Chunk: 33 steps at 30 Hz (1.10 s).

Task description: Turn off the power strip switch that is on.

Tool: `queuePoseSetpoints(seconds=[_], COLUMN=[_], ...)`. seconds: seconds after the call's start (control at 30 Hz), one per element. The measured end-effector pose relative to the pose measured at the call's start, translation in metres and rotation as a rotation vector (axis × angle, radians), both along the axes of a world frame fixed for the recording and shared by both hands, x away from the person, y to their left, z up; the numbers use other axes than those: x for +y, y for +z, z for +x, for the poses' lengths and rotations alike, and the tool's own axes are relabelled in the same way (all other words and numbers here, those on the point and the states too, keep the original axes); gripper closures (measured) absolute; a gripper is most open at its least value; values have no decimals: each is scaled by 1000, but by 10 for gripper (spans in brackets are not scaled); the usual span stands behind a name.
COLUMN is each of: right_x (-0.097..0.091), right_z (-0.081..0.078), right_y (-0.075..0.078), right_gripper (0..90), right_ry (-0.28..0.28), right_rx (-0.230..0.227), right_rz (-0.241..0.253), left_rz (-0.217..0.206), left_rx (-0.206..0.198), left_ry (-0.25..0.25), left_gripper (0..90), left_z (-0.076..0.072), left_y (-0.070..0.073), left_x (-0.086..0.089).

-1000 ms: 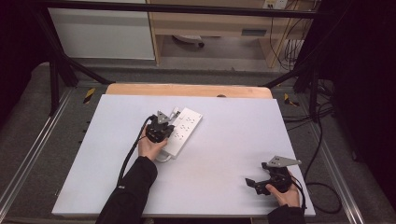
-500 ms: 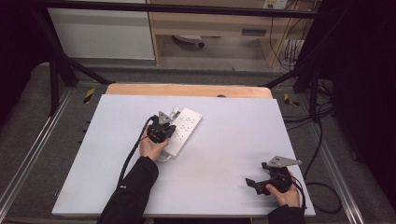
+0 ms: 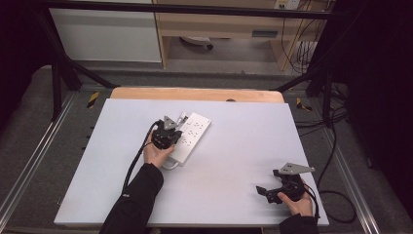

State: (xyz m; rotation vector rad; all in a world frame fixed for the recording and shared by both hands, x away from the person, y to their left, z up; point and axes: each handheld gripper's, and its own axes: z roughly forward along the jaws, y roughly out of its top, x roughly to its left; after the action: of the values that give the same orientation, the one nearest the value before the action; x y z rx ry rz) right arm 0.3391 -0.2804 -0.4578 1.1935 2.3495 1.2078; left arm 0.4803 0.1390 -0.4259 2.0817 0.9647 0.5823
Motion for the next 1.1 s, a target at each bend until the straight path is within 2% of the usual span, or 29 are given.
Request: queuePoseSetpoints(seconds=[0.13, 0.3, 0.43, 0.6, 0.77, 0.9, 1.1], right_x=[0, 0, 0, 0, 0, 1, 1], right_z=[0, 0, 0, 0, 0, 0, 0], right_y=[0, 0, 0, 0, 0, 0, 0], right_gripper=[11, 11, 10, 10, 10, 10, 10], right_ry=[0, -1, 0, 0, 1, -1, -2], right_rx=[-2, -2, -2, -3, -4, 1, 2], right_rz=[-1, -2, 1, -3, -2, -2, -2], left_rz=[-11, -19, -10, -12, -17, -24, -19], left_rx=[8, 38, 33, 32, 54, 79, 83], left_ry=[-5, -17, -26, -39, -37, -32, -27], left_gripper=[899, 898, 890, 832, 729, 589, 424], left_z=[-3, -7, -12, -19, -26, -30, -40], left_y=[6, 9, 13, 20, 21, 21, 23], left_x=[3, 6, 8, 13, 20, 27, 37])
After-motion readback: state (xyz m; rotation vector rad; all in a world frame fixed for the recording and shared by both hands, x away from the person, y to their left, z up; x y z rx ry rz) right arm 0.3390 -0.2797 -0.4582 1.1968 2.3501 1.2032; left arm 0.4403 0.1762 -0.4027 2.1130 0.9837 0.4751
